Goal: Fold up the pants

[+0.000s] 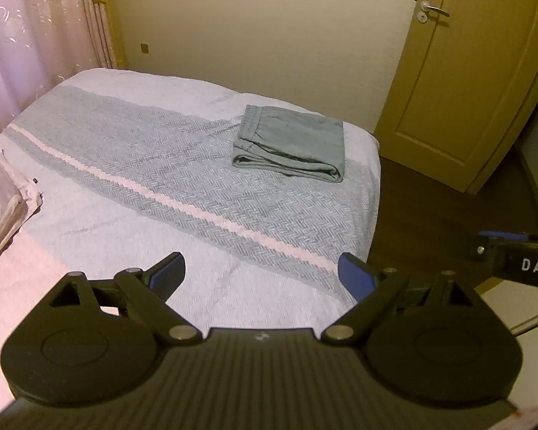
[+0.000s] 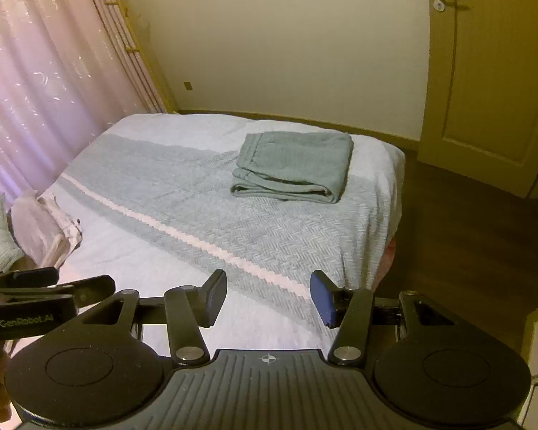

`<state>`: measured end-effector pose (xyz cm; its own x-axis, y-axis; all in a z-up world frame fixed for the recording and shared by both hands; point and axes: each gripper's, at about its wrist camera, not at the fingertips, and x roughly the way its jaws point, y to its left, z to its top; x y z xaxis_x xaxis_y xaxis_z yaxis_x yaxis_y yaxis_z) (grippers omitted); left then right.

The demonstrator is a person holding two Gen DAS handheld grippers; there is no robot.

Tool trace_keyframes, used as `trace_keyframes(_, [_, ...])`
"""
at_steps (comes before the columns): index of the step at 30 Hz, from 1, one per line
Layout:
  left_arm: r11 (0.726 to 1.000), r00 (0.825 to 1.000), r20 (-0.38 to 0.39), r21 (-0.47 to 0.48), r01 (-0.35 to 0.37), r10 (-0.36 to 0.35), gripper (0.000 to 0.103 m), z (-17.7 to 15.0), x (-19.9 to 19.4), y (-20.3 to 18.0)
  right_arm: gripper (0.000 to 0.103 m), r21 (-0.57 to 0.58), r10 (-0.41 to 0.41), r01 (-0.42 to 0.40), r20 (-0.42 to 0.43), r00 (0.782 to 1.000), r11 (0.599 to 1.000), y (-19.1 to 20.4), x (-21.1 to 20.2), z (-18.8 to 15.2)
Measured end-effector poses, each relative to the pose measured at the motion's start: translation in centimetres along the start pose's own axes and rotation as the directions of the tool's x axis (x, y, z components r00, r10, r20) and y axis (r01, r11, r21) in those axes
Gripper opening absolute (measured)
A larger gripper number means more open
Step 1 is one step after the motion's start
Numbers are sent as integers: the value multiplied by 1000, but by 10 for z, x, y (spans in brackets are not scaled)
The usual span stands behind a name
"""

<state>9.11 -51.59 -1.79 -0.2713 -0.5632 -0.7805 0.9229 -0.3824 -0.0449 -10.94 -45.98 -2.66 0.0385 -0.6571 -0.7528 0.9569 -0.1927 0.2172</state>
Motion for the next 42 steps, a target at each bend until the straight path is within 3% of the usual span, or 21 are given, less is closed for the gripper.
trace_keyframes(15, [1000, 999, 22, -3, -26, 26, 90, -13, -23, -16, 49, -53, -9, 9, -1, 1000, 999, 6, -25, -25])
trace_keyframes(42, [999, 999, 12, 25, -43, 42, 90, -7, -18, -46, 49, -45, 13, -13, -3, 1000, 999, -23, -23, -21])
